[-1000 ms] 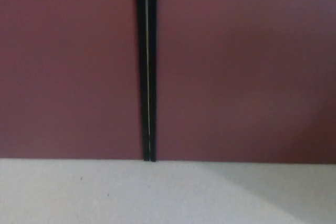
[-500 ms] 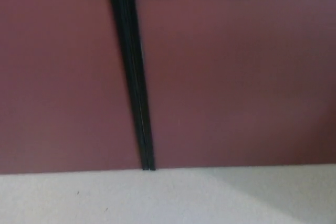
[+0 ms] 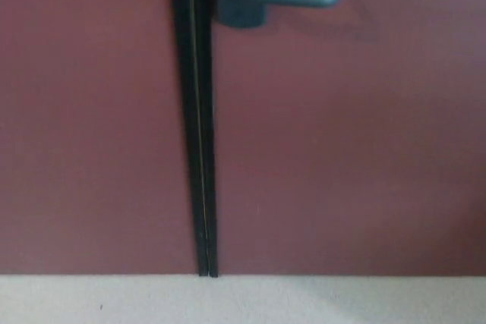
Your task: The robot walks towards the door handle and put its right hand on it and twist the handle
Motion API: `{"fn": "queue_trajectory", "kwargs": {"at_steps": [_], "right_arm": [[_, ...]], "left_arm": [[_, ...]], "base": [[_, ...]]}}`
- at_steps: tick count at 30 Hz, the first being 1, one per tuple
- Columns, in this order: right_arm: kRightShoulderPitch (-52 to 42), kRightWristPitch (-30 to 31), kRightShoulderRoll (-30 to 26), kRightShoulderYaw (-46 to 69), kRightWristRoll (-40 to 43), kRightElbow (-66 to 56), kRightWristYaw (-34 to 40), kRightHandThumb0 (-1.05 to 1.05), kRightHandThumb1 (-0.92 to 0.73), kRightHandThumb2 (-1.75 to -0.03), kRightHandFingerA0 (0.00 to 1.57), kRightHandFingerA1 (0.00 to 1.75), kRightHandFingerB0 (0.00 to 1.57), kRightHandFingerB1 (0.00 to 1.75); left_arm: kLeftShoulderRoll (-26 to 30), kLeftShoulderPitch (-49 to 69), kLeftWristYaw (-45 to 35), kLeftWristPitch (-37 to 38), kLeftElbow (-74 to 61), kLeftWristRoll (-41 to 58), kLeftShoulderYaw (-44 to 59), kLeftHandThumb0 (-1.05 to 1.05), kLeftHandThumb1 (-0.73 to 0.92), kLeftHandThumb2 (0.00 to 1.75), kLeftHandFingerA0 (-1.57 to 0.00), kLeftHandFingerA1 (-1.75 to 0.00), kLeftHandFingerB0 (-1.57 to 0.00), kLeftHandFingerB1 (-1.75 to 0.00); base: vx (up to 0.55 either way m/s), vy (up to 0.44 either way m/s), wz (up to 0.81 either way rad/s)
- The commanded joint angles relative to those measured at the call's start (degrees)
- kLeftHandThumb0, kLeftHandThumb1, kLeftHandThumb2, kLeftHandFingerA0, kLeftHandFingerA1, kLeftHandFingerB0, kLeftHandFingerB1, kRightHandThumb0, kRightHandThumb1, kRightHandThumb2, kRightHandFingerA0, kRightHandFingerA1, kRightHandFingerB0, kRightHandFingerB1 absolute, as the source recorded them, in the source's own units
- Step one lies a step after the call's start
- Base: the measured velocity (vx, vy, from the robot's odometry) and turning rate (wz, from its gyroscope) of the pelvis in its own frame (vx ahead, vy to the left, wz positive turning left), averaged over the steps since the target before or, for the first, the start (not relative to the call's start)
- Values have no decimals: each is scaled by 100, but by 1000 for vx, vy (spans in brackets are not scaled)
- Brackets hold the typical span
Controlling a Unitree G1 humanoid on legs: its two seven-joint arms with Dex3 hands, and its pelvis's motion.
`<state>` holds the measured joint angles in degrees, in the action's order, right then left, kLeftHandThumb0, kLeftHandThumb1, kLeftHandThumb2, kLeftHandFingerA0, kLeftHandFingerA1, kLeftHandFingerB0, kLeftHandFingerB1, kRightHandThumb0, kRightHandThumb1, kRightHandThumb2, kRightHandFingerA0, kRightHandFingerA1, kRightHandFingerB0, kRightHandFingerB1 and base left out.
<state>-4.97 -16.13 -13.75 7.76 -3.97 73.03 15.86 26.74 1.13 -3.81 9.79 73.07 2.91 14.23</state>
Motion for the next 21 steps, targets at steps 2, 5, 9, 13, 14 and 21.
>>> {"fn": "queue_trajectory", "kwargs": {"at_steps": [2, 5, 9, 13, 14, 21], "right_arm": [[34, 182, 10, 28, 28, 50, -19, -3, -62, -57, 69, 51, 45, 40], [63, 175, 19, 51, 44, 58, -18, -3, -62, -57, 69, 51, 45, 40], [84, 167, 3, 37, 4, 126, -61, -3, -62, -57, 69, 51, 45, 40], [84, 145, 27, 58, 29, 121, -55, -4, -62, -57, 69, 52, 44, 40], [77, 154, 26, 40, 6, 107, -39, -4, -62, -57, 69, 52, 45, 40], [63, 229, 22, -19, -52, 136, -18, -4, -63, -57, 69, 52, 45, 40]], "left_arm": [[46, 52, 1, 27, -3, -61, -39, 0, 72, 61, -56, -52, -32, -35], [80, 25, -29, 38, 1, -110, -100, 0, 72, 60, -56, -51, -32, -36], [77, 30, -89, -24, -42, -16, -59, -2, 72, 60, -56, -51, -33, -35], [64, 46, -95, -10, -136, 15, -33, -3, 72, 60, -56, -51, -33, -36], [81, 42, -101, -14, -145, -22, -65, -3, 72, 60, -56, -51, -34, -36], [115, 39, -84, 4, -110, -89, -158, -3, 71, 60, -57, -50, -37, -37]], "base": [[9, 1, 17], [51, 1, -4], [83, 79, -5], [102, 209, -6], [120, 229, 21], [114, 112, -3]]}}
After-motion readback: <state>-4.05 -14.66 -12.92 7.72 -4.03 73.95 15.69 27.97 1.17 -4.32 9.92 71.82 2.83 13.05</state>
